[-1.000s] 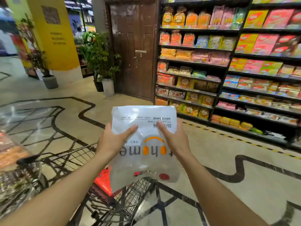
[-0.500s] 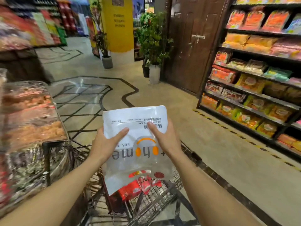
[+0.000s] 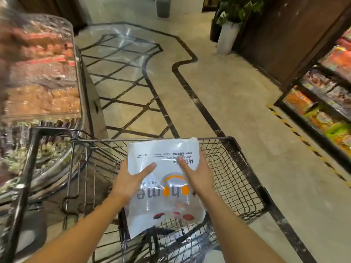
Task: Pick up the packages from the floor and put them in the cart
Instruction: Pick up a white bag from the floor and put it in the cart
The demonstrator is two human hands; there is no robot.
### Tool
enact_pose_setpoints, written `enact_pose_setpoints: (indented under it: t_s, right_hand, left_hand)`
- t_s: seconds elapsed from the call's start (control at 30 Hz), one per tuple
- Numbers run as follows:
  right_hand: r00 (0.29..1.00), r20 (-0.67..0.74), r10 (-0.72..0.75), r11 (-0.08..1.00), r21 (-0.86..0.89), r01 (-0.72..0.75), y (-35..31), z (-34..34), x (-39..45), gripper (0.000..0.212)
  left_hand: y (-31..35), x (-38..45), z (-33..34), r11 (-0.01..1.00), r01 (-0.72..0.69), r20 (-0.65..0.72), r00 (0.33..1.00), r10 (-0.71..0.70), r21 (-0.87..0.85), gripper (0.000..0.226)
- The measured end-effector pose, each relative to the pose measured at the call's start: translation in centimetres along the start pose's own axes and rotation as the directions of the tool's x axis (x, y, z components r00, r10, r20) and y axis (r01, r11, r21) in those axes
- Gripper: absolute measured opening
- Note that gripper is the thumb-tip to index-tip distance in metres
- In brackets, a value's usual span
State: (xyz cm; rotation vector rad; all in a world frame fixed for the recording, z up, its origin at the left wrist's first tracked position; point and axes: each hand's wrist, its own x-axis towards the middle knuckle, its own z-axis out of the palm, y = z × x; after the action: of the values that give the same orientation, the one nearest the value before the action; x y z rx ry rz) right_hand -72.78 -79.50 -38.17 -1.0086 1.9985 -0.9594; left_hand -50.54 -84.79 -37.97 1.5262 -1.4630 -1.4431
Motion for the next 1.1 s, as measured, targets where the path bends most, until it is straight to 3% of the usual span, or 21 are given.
enact_pose_setpoints:
  t_s: [0.1, 0.23, 0.43, 0.5, 0.63, 0.7, 0.83, 0.97, 1.03, 1.1]
  right_hand:
    - [0.997, 0.058, 0.047, 0.999, -0.028, -0.046, 2.8, 1.9, 2.3, 0.068]
    - [0.987, 0.124, 0.099, 0.995, -0.021, -0.097, 7.3, 4.3, 5.3, 0.069]
    - [0.966, 0.201, 0.161, 0.987, -0.039, -0.156, 14.6, 8.6, 9.2, 0.109]
    - [0.953, 0.237, 0.187, 0.982, -0.06, -0.178, 16.4, 9.9, 10.4, 0.112]
    - [0.931, 0.307, 0.197, 0.98, -0.067, -0.186, 18.3, 12.3, 11.9, 0.11]
    - [0.913, 0.347, 0.215, 0.977, -0.059, -0.207, 19.1, 13.2, 12.3, 0.107]
    - [0.887, 0.372, 0.274, 0.961, -0.072, -0.267, 19.3, 13.9, 12.7, 0.115]
    - [0.864, 0.406, 0.299, 0.951, -0.197, -0.236, 18.7, 12.7, 13.5, 0.123]
    - [0.874, 0.394, 0.286, 0.932, -0.327, -0.158, 16.1, 11.2, 13.5, 0.121]
    - [0.921, 0.345, 0.179, 0.873, -0.487, 0.013, 13.2, 9.5, 13.5, 0.115]
  left_hand:
    - [-3.6, 1.7, 1.1, 0.994, 0.101, -0.057, 0.993, -0.103, -0.031, 0.069]
    - [-8.6, 4.1, 2.7, 0.982, 0.19, -0.017, 0.982, -0.19, -0.009, 0.068]
    - [-15.1, 8.0, 5.7, 0.944, 0.329, -0.129, 0.938, -0.322, 0.03, 0.067]
    - [-16.8, 8.5, 6.8, 0.908, 0.419, -0.196, 0.892, -0.408, 0.018, 0.075]
    - [-19.8, 8.8, 8.2, 0.823, 0.567, -0.294, 0.791, -0.536, 0.025, 0.067]
    - [-20.3, 8.9, 8.3, 0.827, 0.561, -0.329, 0.787, -0.523, 0.029, 0.069]
    - [-21.9, 8.9, 8.3, 0.837, 0.535, -0.381, 0.802, -0.46, 0.117, 0.097]
    - [-17.0, 8.6, 8.0, 0.813, 0.535, -0.354, 0.824, -0.442, 0.229, 0.106]
    - [-14.2, 8.5, 7.3, 0.788, 0.496, -0.345, 0.858, -0.381, 0.365, 0.109]
    - [-11.2, 8.3, 6.1, 0.741, 0.425, -0.313, 0.902, -0.298, 0.52, 0.101]
